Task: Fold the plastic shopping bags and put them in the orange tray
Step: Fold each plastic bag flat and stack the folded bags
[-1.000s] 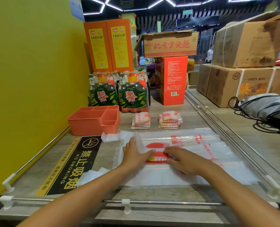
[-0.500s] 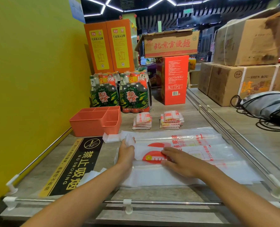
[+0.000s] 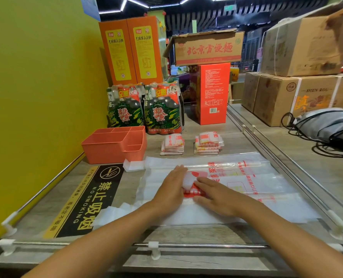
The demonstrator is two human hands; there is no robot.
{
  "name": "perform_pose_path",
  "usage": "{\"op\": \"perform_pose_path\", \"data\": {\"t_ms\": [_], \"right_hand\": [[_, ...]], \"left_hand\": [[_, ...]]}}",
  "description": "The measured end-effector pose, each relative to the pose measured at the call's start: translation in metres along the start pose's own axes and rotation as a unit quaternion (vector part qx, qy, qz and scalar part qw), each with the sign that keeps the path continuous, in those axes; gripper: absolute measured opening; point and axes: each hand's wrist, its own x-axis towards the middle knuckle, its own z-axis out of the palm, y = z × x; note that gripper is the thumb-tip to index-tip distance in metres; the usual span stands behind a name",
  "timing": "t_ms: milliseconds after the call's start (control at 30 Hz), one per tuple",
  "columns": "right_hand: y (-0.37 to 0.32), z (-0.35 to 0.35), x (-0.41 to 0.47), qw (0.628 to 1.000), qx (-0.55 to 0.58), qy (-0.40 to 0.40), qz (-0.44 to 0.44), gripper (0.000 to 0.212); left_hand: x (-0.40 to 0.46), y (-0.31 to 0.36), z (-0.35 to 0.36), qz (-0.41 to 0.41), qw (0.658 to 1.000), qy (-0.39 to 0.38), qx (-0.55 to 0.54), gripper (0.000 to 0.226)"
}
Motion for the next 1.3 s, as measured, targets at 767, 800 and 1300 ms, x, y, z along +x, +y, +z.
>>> {"op": "perform_pose_path", "data": {"t_ms": [767, 800, 1300], "right_hand": [[-0.021, -0.011, 0.012, 0.967, -0.139, 0.178, -0.12, 0.052], [-0.02, -0.013, 0.014, 0.962, -0.161, 0.177, -0.129, 0.051], [-0.005, -0.009, 0.024, 0.971, -0.184, 0.14, -0.062, 0.04]], "left_hand": [[0.012, -0.015, 0.014, -0.044, 0.998, -0.017, 0.035, 0.054], [0.013, -0.015, 0.012, -0.04, 0.998, -0.017, 0.034, 0.055], [0.003, -0.064, -0.011, 0.075, 0.989, -0.089, 0.093, 0.053]]}}
